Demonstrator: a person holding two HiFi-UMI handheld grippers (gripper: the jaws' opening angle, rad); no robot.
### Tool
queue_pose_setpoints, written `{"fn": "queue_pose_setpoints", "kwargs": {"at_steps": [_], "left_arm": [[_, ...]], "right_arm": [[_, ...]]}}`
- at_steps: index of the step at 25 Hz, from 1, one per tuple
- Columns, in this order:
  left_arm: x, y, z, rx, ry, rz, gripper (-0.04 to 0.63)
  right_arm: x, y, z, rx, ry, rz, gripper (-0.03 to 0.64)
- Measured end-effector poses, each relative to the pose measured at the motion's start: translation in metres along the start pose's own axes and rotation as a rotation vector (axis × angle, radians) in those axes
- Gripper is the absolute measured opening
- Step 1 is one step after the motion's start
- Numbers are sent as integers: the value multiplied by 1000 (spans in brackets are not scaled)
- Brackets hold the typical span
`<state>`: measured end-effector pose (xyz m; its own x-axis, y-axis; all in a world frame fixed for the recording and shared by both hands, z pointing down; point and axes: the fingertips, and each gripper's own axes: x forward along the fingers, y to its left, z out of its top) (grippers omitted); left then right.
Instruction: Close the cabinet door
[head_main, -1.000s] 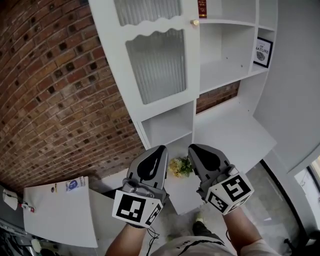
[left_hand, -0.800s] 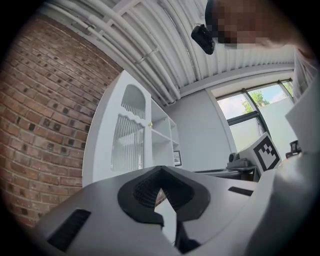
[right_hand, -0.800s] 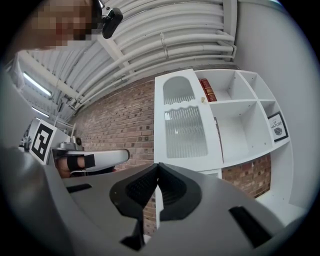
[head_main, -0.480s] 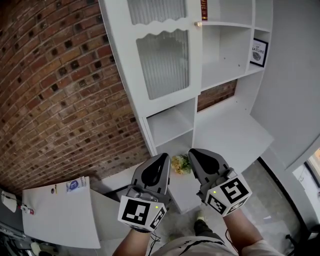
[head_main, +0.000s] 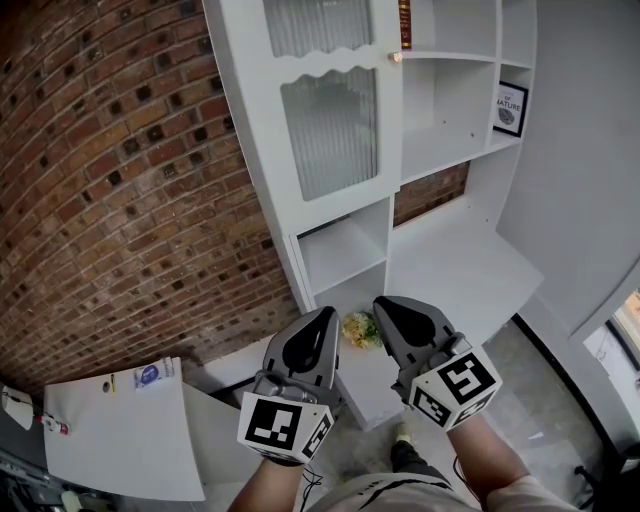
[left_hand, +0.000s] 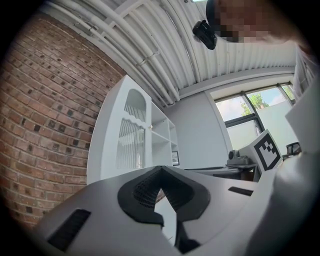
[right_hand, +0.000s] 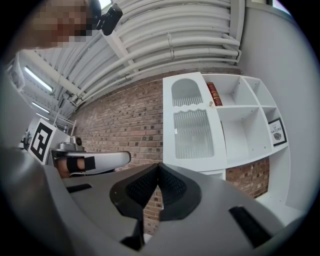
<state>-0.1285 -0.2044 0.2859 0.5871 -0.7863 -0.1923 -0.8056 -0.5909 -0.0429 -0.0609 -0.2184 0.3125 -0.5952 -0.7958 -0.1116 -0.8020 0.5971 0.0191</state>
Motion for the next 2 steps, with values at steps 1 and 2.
{"fn": "queue_pose_setpoints", "kwargs": {"at_steps": [1,2], "left_arm": [[-1,0,0,0,0,-1,11],[-2,-1,0,0,-1,-2,11]], "right_arm": [[0,2,0,-2,-1,2,17],[0,3,1,-4,-2,3,17]]}}
